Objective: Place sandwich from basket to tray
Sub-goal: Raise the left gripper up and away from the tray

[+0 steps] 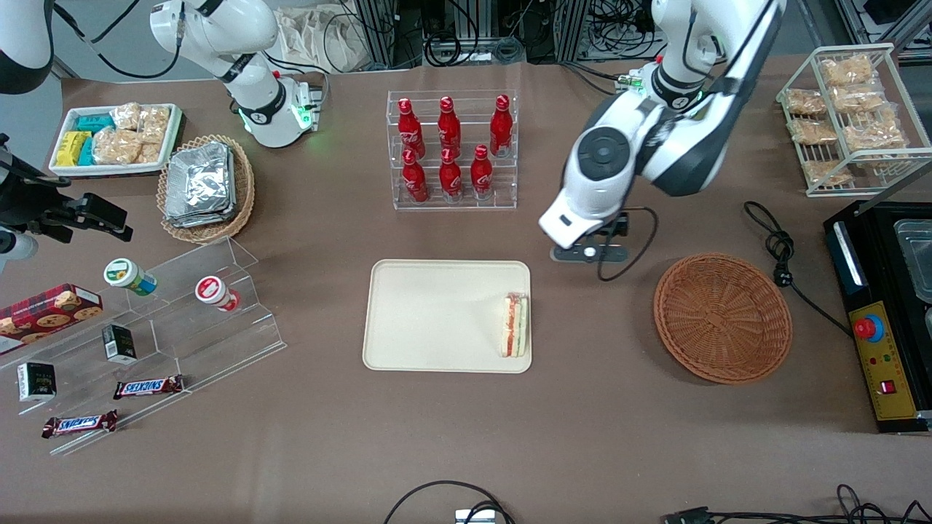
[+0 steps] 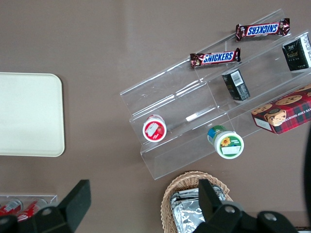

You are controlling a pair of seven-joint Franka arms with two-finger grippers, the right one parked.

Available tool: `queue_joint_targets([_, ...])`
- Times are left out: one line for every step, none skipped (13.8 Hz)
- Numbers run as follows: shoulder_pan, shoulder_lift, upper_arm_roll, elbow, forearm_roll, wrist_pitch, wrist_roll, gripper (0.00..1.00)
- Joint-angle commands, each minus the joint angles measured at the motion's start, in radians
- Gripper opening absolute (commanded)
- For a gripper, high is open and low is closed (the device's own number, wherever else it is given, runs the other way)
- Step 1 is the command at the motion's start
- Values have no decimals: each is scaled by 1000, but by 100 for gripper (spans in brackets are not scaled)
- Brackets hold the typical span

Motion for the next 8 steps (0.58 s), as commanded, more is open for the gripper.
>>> queue_joint_targets([127, -65, 1, 11, -64, -81, 187, 100])
queue_joint_targets([172, -60, 5, 46, -65, -128, 215, 100])
queue_joint_targets([218, -56, 6, 94, -62, -173, 222, 100])
queue_joint_targets([255, -50, 6, 143, -61, -222, 228, 100])
queue_joint_targets([293, -28, 7, 195, -64, -283, 225, 100])
queue_joint_targets([339, -22, 7, 250, -64, -343, 226, 100])
queue_joint_targets([370, -13, 6, 290, -64, -381, 225, 100])
queue_joint_targets([397, -11, 7, 315, -62, -394, 228, 100])
